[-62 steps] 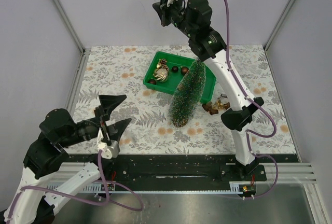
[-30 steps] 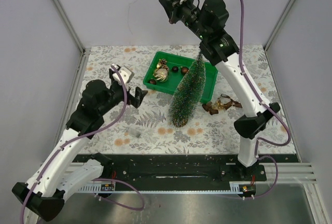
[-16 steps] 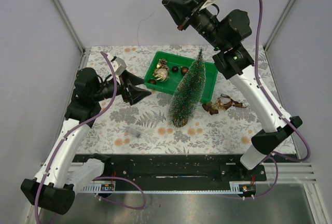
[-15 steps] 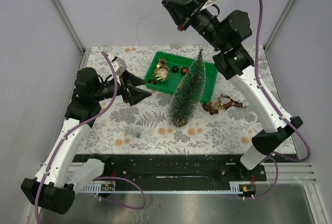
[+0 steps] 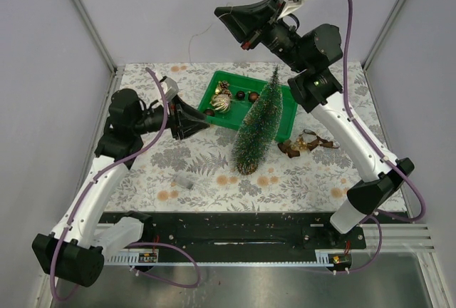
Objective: Decorate the small christmas tree
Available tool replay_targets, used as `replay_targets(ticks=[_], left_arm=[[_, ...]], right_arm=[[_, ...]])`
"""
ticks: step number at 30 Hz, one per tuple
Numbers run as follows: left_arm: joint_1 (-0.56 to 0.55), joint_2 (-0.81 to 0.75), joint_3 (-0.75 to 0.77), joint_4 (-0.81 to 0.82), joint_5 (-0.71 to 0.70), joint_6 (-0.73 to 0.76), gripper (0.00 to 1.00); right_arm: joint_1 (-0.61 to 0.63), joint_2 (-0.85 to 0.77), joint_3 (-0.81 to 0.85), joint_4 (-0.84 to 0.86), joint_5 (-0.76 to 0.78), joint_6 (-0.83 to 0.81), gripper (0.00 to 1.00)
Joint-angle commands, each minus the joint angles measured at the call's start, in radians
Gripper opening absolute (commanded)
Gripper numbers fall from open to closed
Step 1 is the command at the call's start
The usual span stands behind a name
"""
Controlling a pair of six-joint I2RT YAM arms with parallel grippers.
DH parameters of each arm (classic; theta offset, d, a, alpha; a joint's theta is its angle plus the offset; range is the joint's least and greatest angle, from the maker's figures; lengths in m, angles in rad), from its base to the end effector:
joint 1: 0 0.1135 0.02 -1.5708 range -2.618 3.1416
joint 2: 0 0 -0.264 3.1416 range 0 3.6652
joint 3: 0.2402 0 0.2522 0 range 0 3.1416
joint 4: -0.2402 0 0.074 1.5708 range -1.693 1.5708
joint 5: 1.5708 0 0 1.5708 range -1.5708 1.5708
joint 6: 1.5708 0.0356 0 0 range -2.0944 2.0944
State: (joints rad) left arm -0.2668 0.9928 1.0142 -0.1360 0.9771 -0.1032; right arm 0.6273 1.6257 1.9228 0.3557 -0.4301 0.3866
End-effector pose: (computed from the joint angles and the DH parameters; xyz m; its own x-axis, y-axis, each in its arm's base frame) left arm 0.1974 -0.0845 0.3891 -0.2067 -0.0032 -0.9784 0.9254 0.3239 -0.1966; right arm 0.2630 0.2090 0.5708 0.1532 0.5344 -0.8312 -0.9279 0.3671 0.0649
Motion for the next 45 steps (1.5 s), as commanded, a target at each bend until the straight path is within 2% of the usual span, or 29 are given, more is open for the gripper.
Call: replay_targets(ticks=[1, 5, 10, 17, 28, 35, 39, 45], left_arm=[[-0.005, 0.030, 0.007, 0.073, 0.017, -0.003, 0.46], [-0.029, 0.046, 0.006, 0.076, 0.100, 0.022, 0.61], [-0.051, 0.078, 0.026, 0.082, 0.068, 0.054, 0.74], [-0.074, 0.141, 0.069, 0.108, 0.074, 0.065, 0.80], [-0.094, 0.199, 0.098, 0.157, 0.075, 0.056, 0.74], [-0.107, 0.216, 0.106, 0.174, 0.095, 0.060, 0.74], [-0.114, 0.225, 0.110, 0.180, 0.094, 0.062, 0.66], [-0.126, 0.233, 0.112, 0.213, 0.110, 0.039, 0.63]], right_arm=[[-0.003, -0.052, -0.019, 0.126, -0.055, 0.095, 0.00], [-0.005, -0.053, -0.034, 0.160, -0.065, 0.123, 0.00], [-0.003, -0.043, -0.038, 0.204, -0.082, 0.175, 0.00], [-0.003, -0.033, -0.048, 0.279, -0.102, 0.250, 0.00], [0.003, 0.014, -0.030, 0.374, -0.142, 0.345, 0.00], [0.026, 0.043, 0.015, 0.344, -0.154, 0.322, 0.00], [0.037, 0.060, 0.034, 0.339, -0.157, 0.324, 0.00], [0.057, 0.098, 0.088, 0.301, -0.167, 0.307, 0.00]])
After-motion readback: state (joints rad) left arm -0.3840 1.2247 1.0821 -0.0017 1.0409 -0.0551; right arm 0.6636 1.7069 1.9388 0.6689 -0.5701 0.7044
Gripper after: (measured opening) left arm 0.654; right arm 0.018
